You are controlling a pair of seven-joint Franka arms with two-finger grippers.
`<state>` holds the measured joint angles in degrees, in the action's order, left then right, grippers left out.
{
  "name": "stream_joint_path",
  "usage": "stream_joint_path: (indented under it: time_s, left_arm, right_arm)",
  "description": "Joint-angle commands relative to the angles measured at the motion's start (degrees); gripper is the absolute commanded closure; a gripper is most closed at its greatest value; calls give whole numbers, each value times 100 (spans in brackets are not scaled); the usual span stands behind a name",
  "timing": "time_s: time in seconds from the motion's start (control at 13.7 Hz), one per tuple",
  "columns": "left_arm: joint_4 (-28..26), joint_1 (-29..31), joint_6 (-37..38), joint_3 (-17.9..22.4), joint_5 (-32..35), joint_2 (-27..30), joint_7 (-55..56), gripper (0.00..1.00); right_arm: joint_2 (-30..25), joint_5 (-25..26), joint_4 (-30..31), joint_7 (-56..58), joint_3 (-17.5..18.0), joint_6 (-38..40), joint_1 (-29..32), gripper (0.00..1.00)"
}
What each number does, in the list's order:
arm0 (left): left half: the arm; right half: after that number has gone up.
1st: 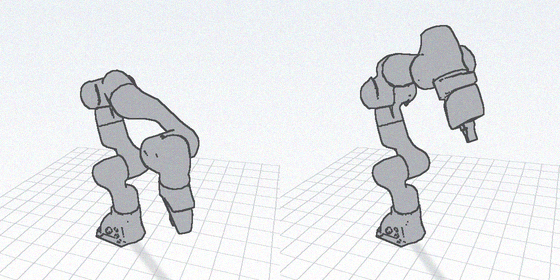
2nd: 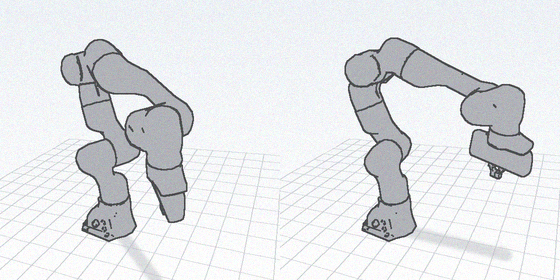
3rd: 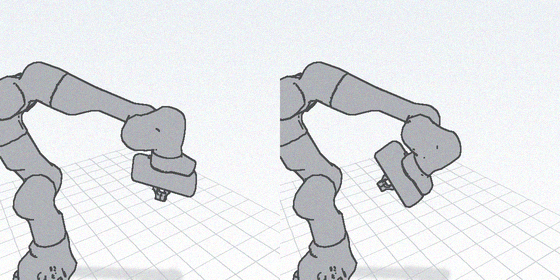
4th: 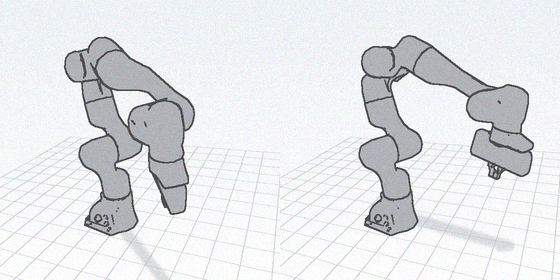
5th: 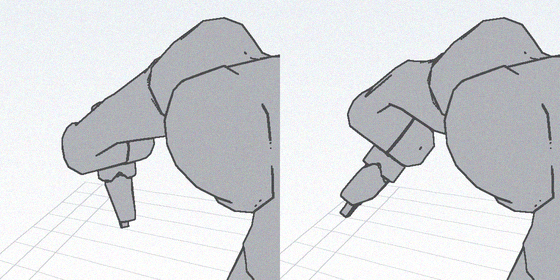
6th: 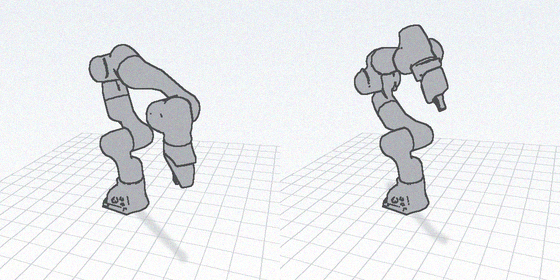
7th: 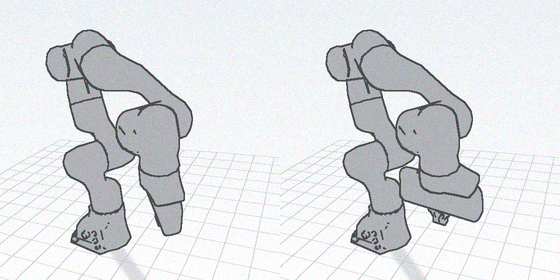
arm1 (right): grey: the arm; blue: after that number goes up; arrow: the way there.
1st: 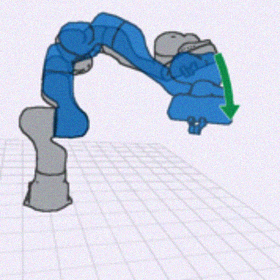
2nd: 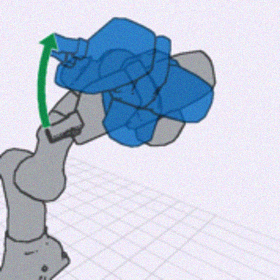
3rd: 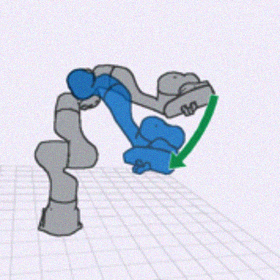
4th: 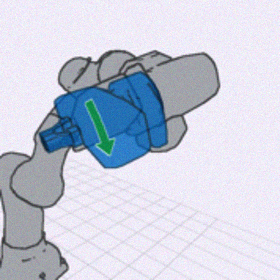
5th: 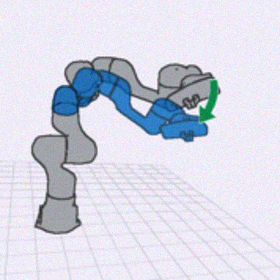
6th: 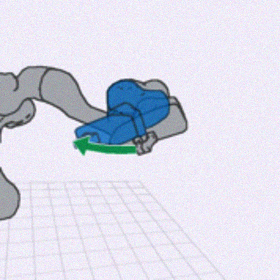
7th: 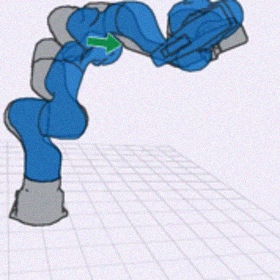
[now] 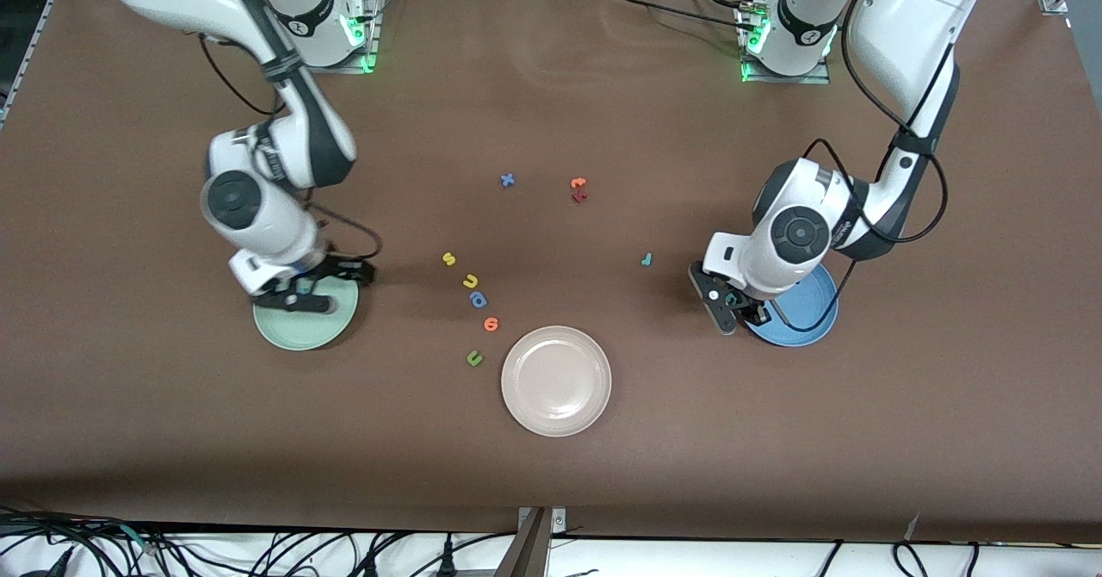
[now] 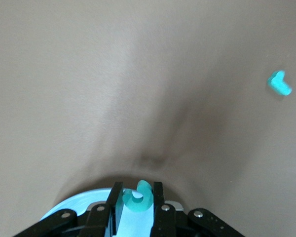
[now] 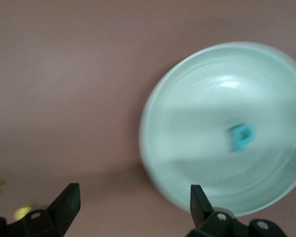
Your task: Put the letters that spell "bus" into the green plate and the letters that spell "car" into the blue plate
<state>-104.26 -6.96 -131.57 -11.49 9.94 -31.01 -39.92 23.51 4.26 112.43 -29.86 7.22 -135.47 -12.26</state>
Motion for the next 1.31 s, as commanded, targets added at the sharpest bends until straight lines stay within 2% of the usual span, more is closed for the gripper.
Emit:
stream_joint_path:
  time_s: [0.0,0.22,0.29,0.36,0.44,0.51,0.66,0.8,1.02,1.24]
  left_arm:
    - [115,282,280,-38,-220,95,-436,80]
    - [142,695,342,-29,-194,-18,-1200,78]
    - [134,713,342,-29,-194,-115,-1219,65]
    - [99,705,342,-29,-124,-133,-1246,1]
    - [98,627,342,-38,-132,-116,-1237,0]
    - [107,591,351,-47,-132,-81,-1133,0]
    - [116,591,351,-56,-203,-46,-1079,0]
    - [116,538,351,-82,-212,-45,-494,0]
    - [125,302,343,-371,-212,-63,1095,0]
    - [134,-208,316,-389,-212,-72,2687,0]
  right_arm:
    - [-92,66,122,-1115,226,-67,-232,1]
    - [57,75,183,-2073,253,-260,-556,1]
    - [110,162,253,-2111,305,-365,-636,1]
    - [197,624,314,-1999,393,-384,-646,1]
    - [277,1220,359,-1693,498,-375,-637,1]
    - [338,1531,368,-1263,534,-384,-637,1]
    - [357,1560,368,-542,683,-393,-637,0]
    - [330,1569,368,327,701,-402,-637,0]
    - [383,1586,376,1866,701,-717,-576,0]
    - [488,1587,377,2554,693,-1190,-444,0]
